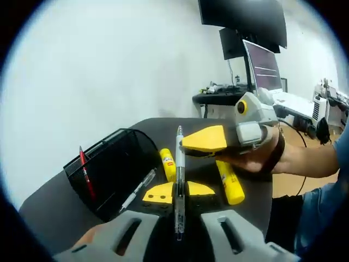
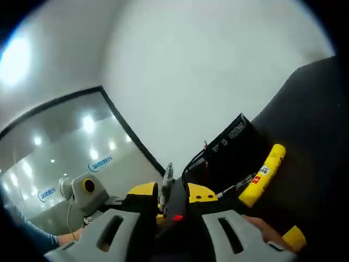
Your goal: Pick up pens and glue sticks and place them into the holder.
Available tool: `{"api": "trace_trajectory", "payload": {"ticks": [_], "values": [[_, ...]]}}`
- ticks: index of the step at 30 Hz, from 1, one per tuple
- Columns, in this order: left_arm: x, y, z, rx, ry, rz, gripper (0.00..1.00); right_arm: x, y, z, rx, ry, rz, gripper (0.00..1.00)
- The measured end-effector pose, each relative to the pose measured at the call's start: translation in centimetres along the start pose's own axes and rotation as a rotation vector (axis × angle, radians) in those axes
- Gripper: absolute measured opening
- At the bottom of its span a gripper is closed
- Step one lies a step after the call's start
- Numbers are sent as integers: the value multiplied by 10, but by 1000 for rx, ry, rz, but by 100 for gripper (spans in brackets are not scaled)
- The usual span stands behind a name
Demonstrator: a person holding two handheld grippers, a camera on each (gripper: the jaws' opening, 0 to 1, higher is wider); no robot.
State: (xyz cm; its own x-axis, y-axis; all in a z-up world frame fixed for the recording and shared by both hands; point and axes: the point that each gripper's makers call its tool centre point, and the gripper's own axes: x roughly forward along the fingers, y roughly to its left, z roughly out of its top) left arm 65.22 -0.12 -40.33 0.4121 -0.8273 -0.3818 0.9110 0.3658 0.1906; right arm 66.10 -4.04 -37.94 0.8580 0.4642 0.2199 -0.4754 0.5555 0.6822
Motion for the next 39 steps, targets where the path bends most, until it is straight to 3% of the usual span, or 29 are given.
{"api": "trace_trajectory", "payload": {"ticks": [6, 23, 29, 32, 39], "values": [[5, 0, 1, -7, -9, -12, 4, 2, 7, -2, 54, -1, 17, 11], [2, 12, -1, -6, -25, -3, 4, 1, 16, -6, 57, 12, 9, 5], [1, 8, -3, -8, -34, -21, 6, 2, 12, -4, -22, 28, -22, 4], [-3, 9, 0, -20, -59, -26, 7, 1, 12, 1, -20, 24, -22, 4], [-15, 13, -1, -55, -110, -56, 21, 2, 11, 16, -117, 31, -49, 4]]}}
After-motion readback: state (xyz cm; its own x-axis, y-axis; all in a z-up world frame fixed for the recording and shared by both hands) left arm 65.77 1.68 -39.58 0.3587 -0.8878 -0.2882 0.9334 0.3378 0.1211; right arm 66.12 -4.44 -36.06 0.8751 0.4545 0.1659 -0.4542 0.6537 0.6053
